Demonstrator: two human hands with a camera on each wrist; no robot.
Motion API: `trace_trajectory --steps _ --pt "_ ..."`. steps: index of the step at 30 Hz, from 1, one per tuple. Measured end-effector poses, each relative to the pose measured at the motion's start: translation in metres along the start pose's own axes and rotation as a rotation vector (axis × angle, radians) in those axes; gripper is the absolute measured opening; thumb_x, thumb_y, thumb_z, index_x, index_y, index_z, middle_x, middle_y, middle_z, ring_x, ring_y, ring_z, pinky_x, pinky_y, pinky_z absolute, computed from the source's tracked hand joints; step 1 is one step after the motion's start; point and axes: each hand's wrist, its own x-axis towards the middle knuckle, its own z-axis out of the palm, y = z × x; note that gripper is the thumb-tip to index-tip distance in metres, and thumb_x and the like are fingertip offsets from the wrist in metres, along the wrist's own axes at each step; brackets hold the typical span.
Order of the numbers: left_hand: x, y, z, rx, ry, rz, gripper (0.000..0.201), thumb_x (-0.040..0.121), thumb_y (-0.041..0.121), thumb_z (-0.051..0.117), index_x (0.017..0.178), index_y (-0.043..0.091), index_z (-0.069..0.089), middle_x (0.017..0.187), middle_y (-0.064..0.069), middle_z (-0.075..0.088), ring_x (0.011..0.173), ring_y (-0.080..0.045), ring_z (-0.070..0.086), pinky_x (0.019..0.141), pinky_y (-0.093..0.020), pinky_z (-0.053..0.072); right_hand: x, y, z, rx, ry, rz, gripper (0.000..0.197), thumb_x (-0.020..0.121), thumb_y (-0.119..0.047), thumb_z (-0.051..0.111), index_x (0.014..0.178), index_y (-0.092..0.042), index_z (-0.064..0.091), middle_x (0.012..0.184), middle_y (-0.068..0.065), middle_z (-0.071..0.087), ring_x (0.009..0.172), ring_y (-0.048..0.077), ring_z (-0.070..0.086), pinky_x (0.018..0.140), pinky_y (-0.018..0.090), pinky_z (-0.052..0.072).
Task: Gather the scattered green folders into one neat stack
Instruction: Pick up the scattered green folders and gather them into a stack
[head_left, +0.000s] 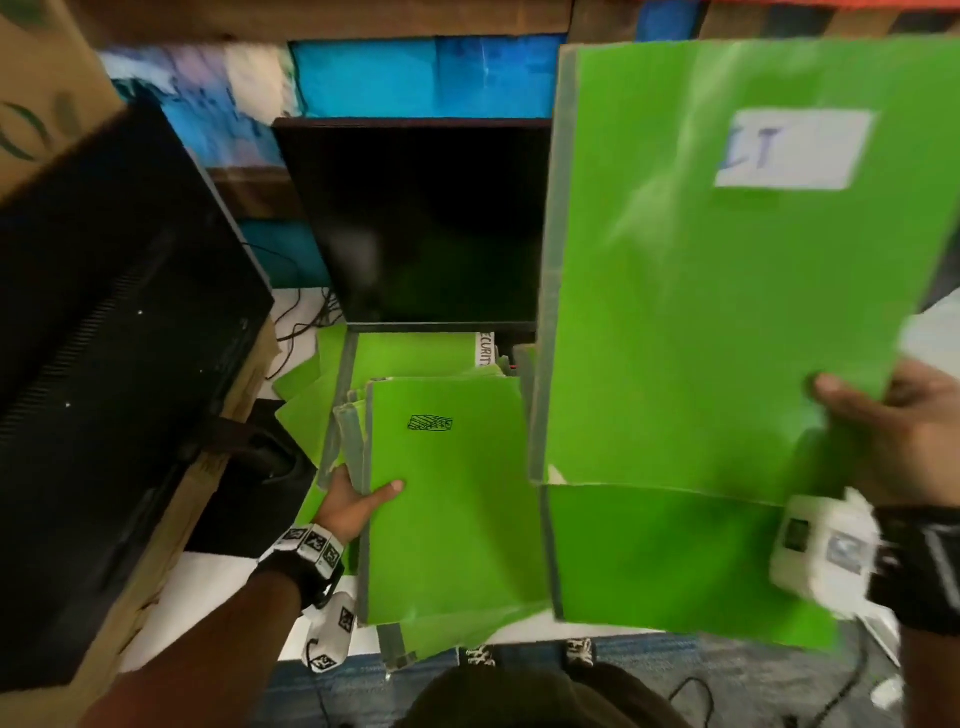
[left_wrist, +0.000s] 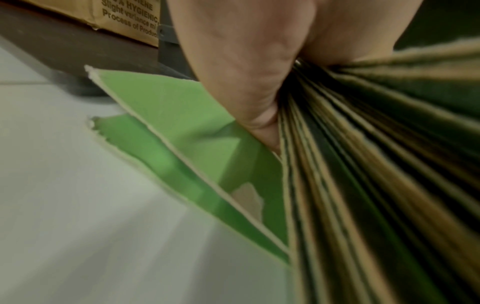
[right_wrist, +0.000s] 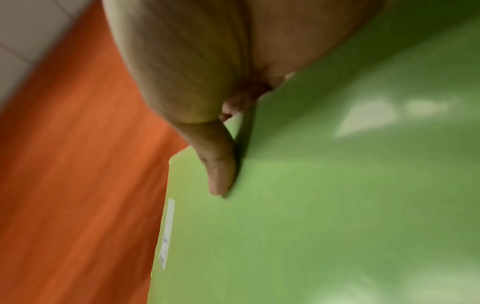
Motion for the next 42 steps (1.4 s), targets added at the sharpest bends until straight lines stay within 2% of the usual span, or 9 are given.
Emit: trace_trajectory --steps 3,9,13,21,27,30,33,37,42 --pt "0.001 -0.005 -0.002 0.006 -0.025 -0.024 0.131 0.044 0.066 0.083 0.147 0.012 0.022 0.148 -0.011 0.04 0.135 -0.032 0.039 0.111 -0.049 0.033 0.007 0.036 0.07 0.093 -0.13 -0.01 0.024 0.08 0.004 0.057 0.095 -0.01 0.069 0.085 0.002 0.076 0.072 0.019 0.071 0.069 0.037 0.059" --pt "-0.01 -0.002 0.001 -0.029 0.009 -0.005 0.082 0.069 0.027 0.084 0.132 0.007 0.036 0.124 -0.011 0.058 0.115 -0.031 0.056 0.104 -0.047 0.043 0.029 0.114 0.116 0.102 -0.201 0.213 0.036 0.083 0.013 0.053 0.117 0.003 0.057 0.097 0.009 0.074 0.084 0.027 0.071 0.075 0.045 0.056" --pt "-0.004 -0.01 -0.002 -0.007 -0.035 -0.005 0.039 0.08 -0.007 0.066 0.106 0.014 0.045 0.103 -0.019 0.056 0.089 -0.03 0.057 0.091 -0.052 0.048 0.031 0.158 0.12 -0.445 -0.335 0.212 0.048 0.078 0.004 0.07 0.122 -0.013 0.059 0.108 0.006 0.071 0.097 0.026 0.068 0.089 0.045 0.053" --pt "-0.015 0.001 0.0 -0.012 -0.013 -0.005 0.039 0.085 0.019 0.069 0.114 0.018 0.044 0.091 -0.007 0.062 0.078 -0.023 0.061 0.075 -0.038 0.054 0.033 0.211 0.144 -0.4 -0.17 0.479 0.021 0.089 -0.011 0.062 0.109 -0.014 0.065 0.098 0.015 0.07 0.087 0.029 0.065 0.087 0.04 0.052" --pt "-0.021 0.003 0.004 -0.101 -0.027 -0.001 0.054 0.086 0.016 0.067 0.13 0.01 0.038 0.115 -0.004 0.059 0.11 -0.023 0.056 0.097 -0.035 0.042 0.055 0.201 0.14 -0.458 -0.104 0.454 0.035 0.087 0.004 0.054 0.117 -0.011 0.064 0.097 0.01 0.068 0.082 0.026 0.064 0.08 0.034 0.053" --pt "-0.021 0.002 0.002 -0.115 -0.051 0.002 0.085 0.063 0.023 0.086 0.131 0.006 0.037 0.119 -0.011 0.061 0.113 -0.028 0.058 0.101 -0.044 0.046 0.056 0.198 0.151 -0.276 -0.118 0.479 0.042 0.083 0.019 0.048 0.113 -0.006 0.063 0.081 0.01 0.073 0.064 0.023 0.067 0.064 0.029 0.057" --pt "-0.021 0.0 0.0 -0.118 -0.082 0.01 0.114 0.042 0.045 0.092 0.133 0.006 0.035 0.121 -0.012 0.06 0.113 -0.028 0.058 0.102 -0.048 0.045 0.055 0.198 0.171 -0.326 -0.204 0.467 0.047 0.089 0.002 0.055 0.129 -0.022 0.053 0.092 0.003 0.072 0.083 0.024 0.067 0.08 0.035 0.055" --pt "-0.024 0.007 0.006 -0.069 -0.052 0.041 0.056 0.081 0.001 0.068 0.127 0.0 0.036 0.094 -0.001 0.055 0.1 -0.032 0.056 0.103 -0.049 0.042 0.065 0.197 0.166 -0.443 -0.259 0.388 0.065 0.09 -0.001 0.057 0.145 -0.028 0.035 0.11 0.011 0.068 0.089 0.02 0.065 0.066 0.015 0.052" --pt "-0.028 0.01 0.012 -0.069 0.01 0.08 0.045 0.089 -0.001 0.058 0.128 0.0 0.035 0.089 -0.007 0.051 0.103 -0.046 0.051 0.102 -0.052 0.039 0.065 0.209 0.163 -0.513 -0.3 0.354 0.066 0.091 0.0 0.055 0.147 -0.027 0.032 0.124 0.013 0.064 0.098 0.024 0.065 0.085 0.031 0.052"
